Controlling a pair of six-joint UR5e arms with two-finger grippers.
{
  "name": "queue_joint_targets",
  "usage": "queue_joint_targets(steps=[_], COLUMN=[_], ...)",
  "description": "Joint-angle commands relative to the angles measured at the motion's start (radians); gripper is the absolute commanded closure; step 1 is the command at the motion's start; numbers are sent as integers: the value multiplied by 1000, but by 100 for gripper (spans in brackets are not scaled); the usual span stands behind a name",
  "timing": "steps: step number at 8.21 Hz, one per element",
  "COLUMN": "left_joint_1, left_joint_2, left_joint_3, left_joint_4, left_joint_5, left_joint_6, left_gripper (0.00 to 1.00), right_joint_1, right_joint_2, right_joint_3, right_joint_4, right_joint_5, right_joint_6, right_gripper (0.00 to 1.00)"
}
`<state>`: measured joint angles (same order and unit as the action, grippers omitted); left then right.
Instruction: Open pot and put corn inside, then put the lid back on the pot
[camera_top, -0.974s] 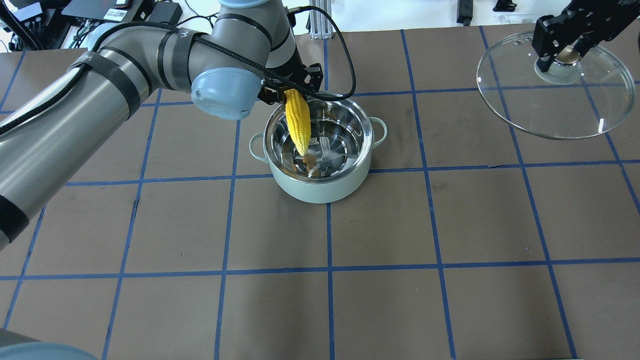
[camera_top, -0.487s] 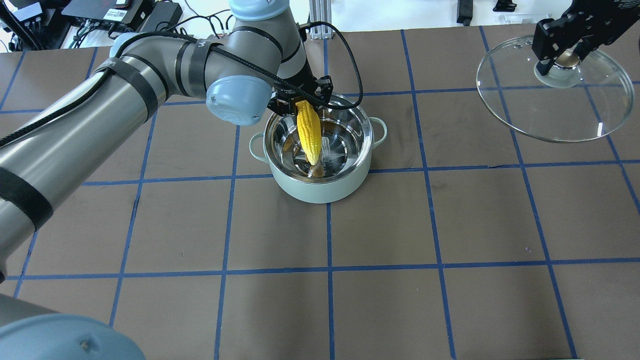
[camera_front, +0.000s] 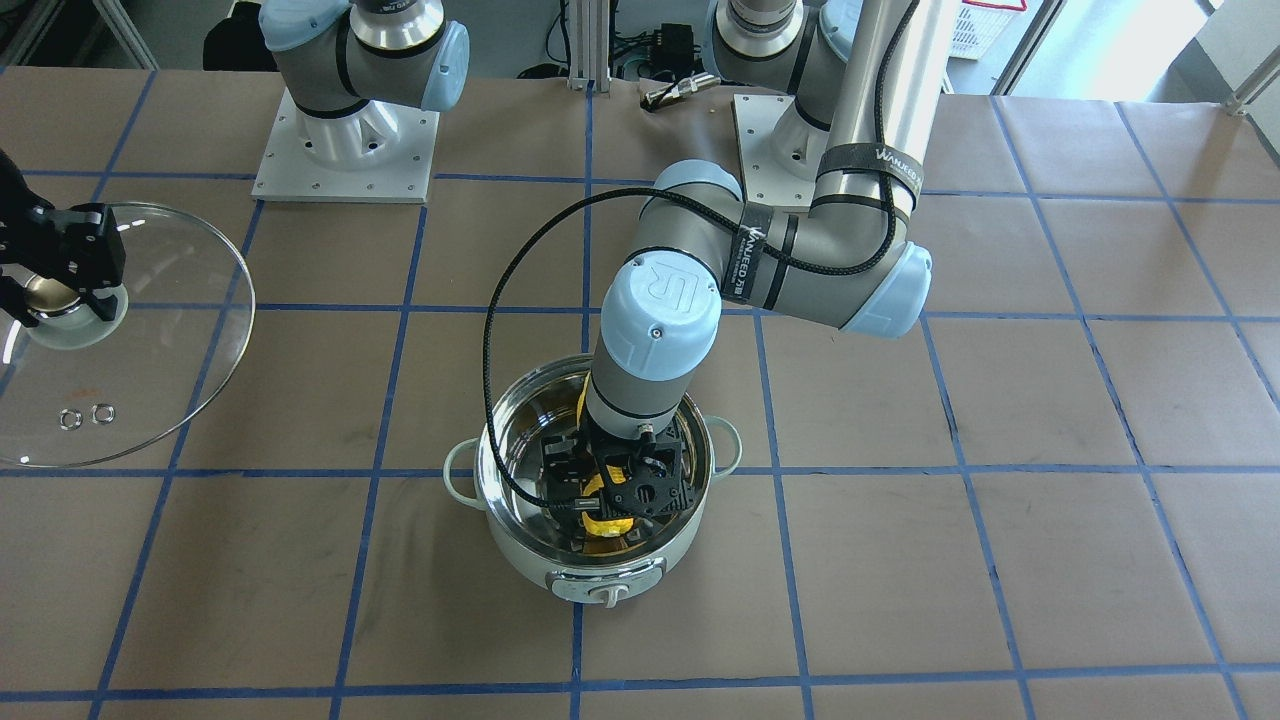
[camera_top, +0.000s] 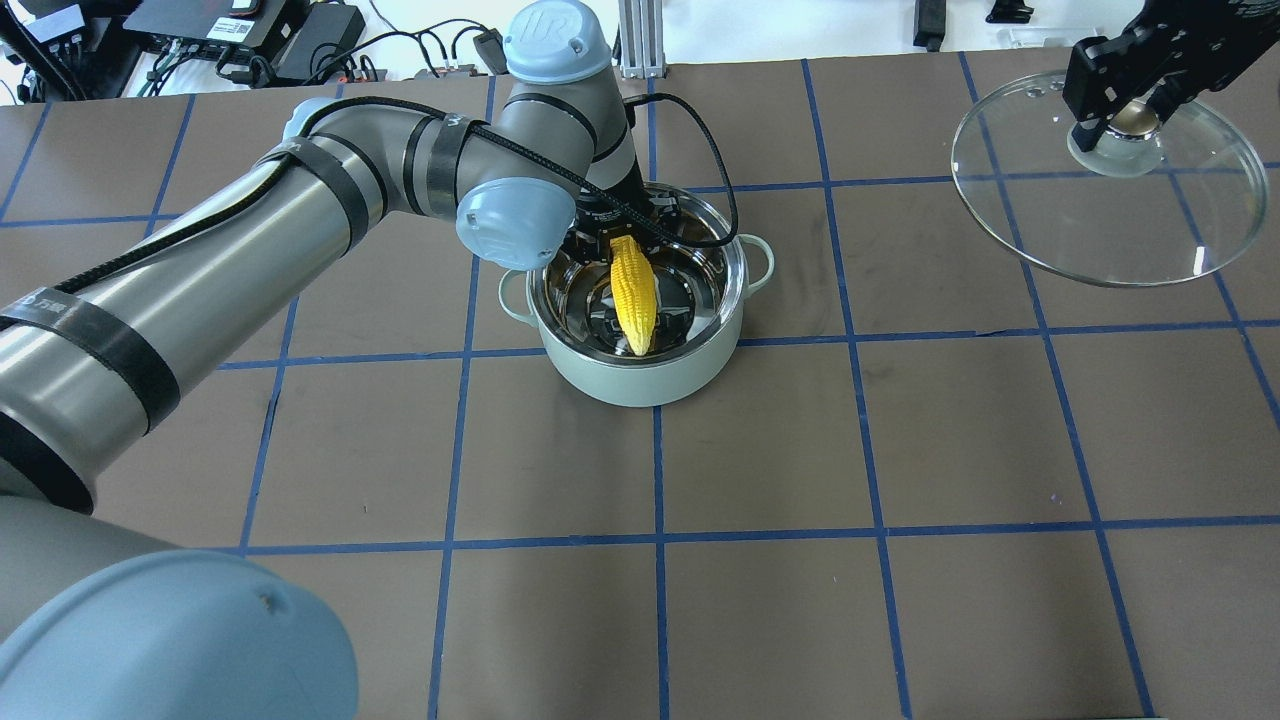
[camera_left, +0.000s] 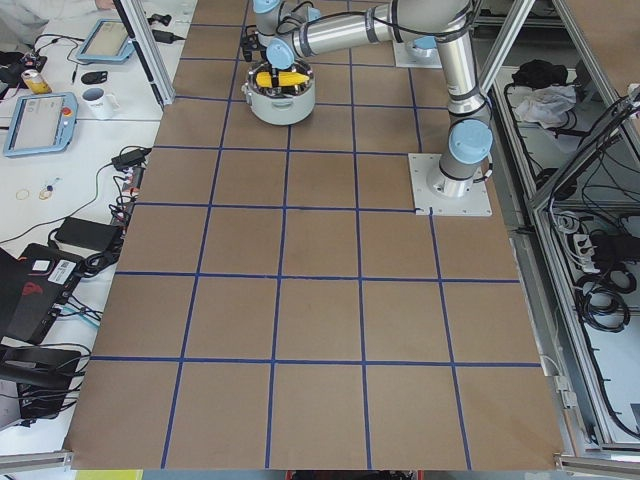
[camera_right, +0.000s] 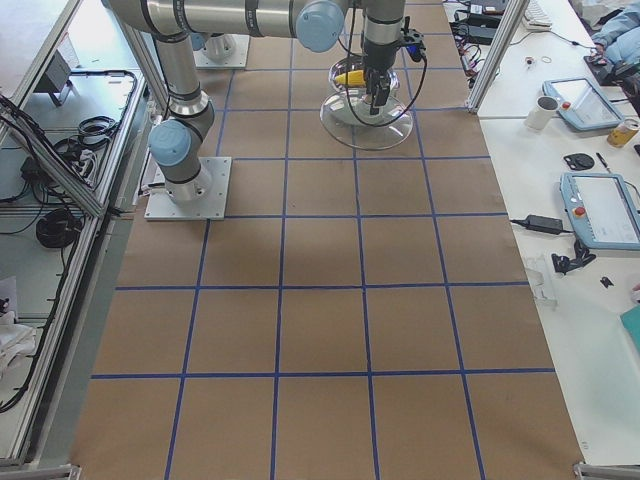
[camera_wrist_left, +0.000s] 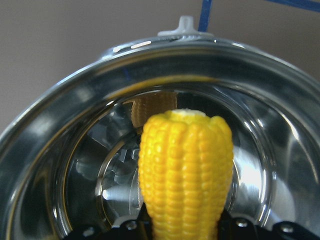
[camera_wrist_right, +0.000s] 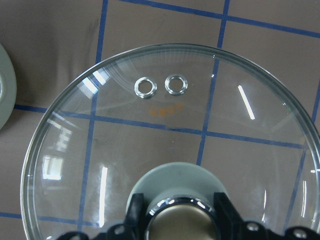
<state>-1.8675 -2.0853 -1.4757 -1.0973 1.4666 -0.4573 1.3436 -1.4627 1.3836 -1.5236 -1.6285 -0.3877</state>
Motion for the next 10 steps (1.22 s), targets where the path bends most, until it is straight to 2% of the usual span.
queue_joint_targets(steps=[1,2,4,6,8,10], left_joint_1=[-1,-1,-2,7,16,37], left_joint_2=[-2,4,34,80,137,149], left_joint_3=[2,3,5,9,14,28], left_joint_4=[8,-2,-9,-121,-150,-150], left_joint_5=[1,1,1,6,6,20], left_joint_6=[-1,0,-1,-1,17,148], left_gripper=[5,0,0,0,0,0], right_joint_1=[0,0,0,2,3,28], right_joint_2=[-1,-1,-1,-2,-4,-5], right_joint_3=[0,5,6,6,5,5], right_joint_4=[0,0,0,0,0,0], right_joint_5=[1,1,1,2,2,-2], right_joint_6=[13,13,15,15,17,65], right_gripper=[92,92,92,92,92,93])
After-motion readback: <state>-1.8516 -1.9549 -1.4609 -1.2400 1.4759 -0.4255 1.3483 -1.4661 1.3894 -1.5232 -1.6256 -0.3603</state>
